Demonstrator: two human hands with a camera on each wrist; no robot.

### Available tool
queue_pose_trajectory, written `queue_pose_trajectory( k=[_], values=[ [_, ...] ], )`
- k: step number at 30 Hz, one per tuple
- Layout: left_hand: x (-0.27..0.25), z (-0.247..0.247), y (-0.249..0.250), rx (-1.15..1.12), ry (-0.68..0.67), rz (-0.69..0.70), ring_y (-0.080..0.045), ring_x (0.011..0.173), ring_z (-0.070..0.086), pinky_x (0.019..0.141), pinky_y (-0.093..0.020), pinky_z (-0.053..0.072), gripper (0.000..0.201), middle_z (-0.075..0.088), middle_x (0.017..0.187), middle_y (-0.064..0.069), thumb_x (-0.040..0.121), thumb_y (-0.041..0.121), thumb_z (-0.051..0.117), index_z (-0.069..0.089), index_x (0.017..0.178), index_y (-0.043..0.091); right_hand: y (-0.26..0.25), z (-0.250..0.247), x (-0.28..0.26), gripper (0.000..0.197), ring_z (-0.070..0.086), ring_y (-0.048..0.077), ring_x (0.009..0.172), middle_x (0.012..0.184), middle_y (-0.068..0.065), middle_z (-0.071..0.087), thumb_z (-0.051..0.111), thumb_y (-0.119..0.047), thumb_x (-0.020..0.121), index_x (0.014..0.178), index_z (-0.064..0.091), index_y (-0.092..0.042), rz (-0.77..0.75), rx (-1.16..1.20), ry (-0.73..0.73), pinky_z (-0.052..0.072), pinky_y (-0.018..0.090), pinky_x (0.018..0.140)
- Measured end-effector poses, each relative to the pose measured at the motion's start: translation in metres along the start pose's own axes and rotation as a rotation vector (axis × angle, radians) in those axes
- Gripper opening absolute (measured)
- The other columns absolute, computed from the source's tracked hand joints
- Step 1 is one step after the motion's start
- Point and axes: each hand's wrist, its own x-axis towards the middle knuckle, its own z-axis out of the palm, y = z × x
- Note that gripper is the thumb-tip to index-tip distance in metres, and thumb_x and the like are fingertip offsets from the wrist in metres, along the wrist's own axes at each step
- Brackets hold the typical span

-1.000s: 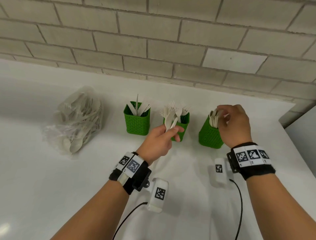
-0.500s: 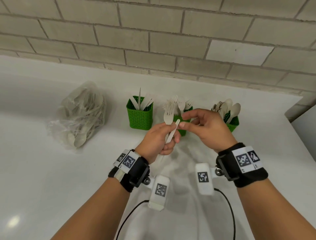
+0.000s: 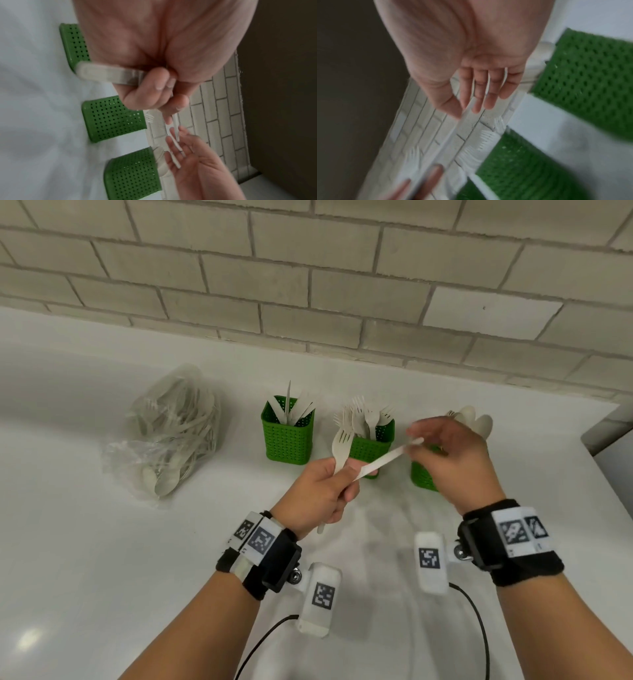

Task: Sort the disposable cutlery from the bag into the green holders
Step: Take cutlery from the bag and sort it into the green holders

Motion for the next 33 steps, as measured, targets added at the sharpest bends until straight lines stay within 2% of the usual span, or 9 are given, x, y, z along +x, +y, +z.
queue_pose_trajectory(
  k=[3,7,11,15,18,19,20,25,33],
  values=[
    [0.001,-0.003,-0.004,0.043,0.029,-0.022,-0.007,0.04,0.025,0.04,-0.021,0.02,0.025,0.045,0.056,0.002,0.104,0.022,0.044,0.062,0.093,0.009,0.005,0.01,-0.012,0.022,0.051,0.007,0.097,0.099,-0.016,0.063,0.078,-0.034,0.078,0.1,0.075,-0.031,-0.333,-0.445,-0.253,0.032,0.024,0.086],
    [0.001,-0.005,-0.006,0.059,0.046,-0.028,-0.006,0.039,0.028,0.038,-0.018,0.022,0.032,0.046,0.055,-0.002,0.105,0.027,0.041,0.064,0.09,0.01,0.005,0.022,-0.016,0.021,0.046,0.008,0.092,0.088,-0.022,0.058,0.075,-0.043,0.076,0.096,0.075,-0.039,-0.414,-0.581,-0.315,0.023,0.031,0.082],
    [0.006,-0.014,0.003,0.113,0.157,0.026,-0.008,0.044,0.033,0.042,-0.02,0.027,0.05,0.049,0.068,-0.002,0.105,0.03,0.03,0.072,0.091,0.008,0.008,0.016,-0.01,0.011,0.05,0.009,0.079,0.079,-0.014,0.062,0.08,-0.025,0.076,0.083,0.075,-0.032,-0.347,-0.431,-0.332,0.04,0.034,0.072],
    [0.018,-0.024,0.024,0.403,0.284,0.209,-0.01,0.082,0.051,0.079,-0.02,0.039,0.044,0.045,0.085,0.003,0.1,0.034,0.03,0.07,0.116,0.021,0.021,0.008,-0.012,0.016,0.048,0.012,0.065,0.074,-0.012,0.063,0.079,-0.017,0.078,0.08,0.073,-0.032,-0.189,-0.274,-0.227,0.042,0.025,0.061],
    [0.033,-0.022,0.047,0.548,0.223,0.315,-0.003,0.061,0.046,0.062,-0.022,0.037,0.036,0.042,0.078,-0.006,0.105,0.024,0.036,0.061,0.127,0.01,0.03,0.004,-0.017,0.015,0.047,0.008,0.06,0.071,-0.016,0.062,0.078,-0.012,0.079,0.08,0.074,-0.027,-0.106,-0.194,-0.194,0.036,0.015,0.057],
    [0.04,-0.021,0.055,0.554,0.232,0.341,-0.001,0.057,0.048,0.061,-0.027,0.04,0.035,0.033,0.084,0.011,0.104,0.024,0.04,0.062,0.121,0.003,0.032,0.003,-0.019,0.015,0.046,0.006,0.059,0.069,-0.017,0.062,0.078,-0.011,0.079,0.08,0.074,-0.025,-0.078,-0.176,-0.195,0.035,0.013,0.056],
    [0.048,-0.021,0.061,0.542,0.264,0.366,-0.002,0.059,0.054,0.065,-0.033,0.047,0.033,0.056,0.116,-0.016,0.103,0.023,0.044,0.063,0.116,-0.002,0.034,0.001,-0.021,0.015,0.046,0.004,0.057,0.068,-0.017,0.062,0.078,-0.01,0.078,0.079,0.074,-0.024,-0.052,-0.16,-0.193,0.035,0.012,0.055],
    [0.077,-0.017,0.071,0.477,0.381,0.495,-0.029,0.07,0.067,0.072,-0.039,0.059,0.047,0.066,0.08,-0.019,0.092,0.013,0.061,0.044,0.13,0.035,0.039,-0.009,-0.024,0.013,0.044,0.001,0.056,0.065,-0.018,0.06,0.078,-0.008,0.078,0.08,0.074,-0.02,0.029,-0.095,-0.141,0.036,0.012,0.054],
    [0.102,-0.008,0.046,1.127,0.502,0.514,-0.031,0.076,0.06,0.07,-0.04,0.049,0.015,0.061,0.076,-0.008,0.096,0.02,0.051,0.064,0.103,0.014,0.042,-0.01,-0.027,0.013,0.045,0.002,0.056,0.063,-0.017,0.061,0.078,-0.007,0.078,0.079,0.073,-0.019,0.066,-0.052,-0.133,0.038,0.012,0.056]
  ],
)
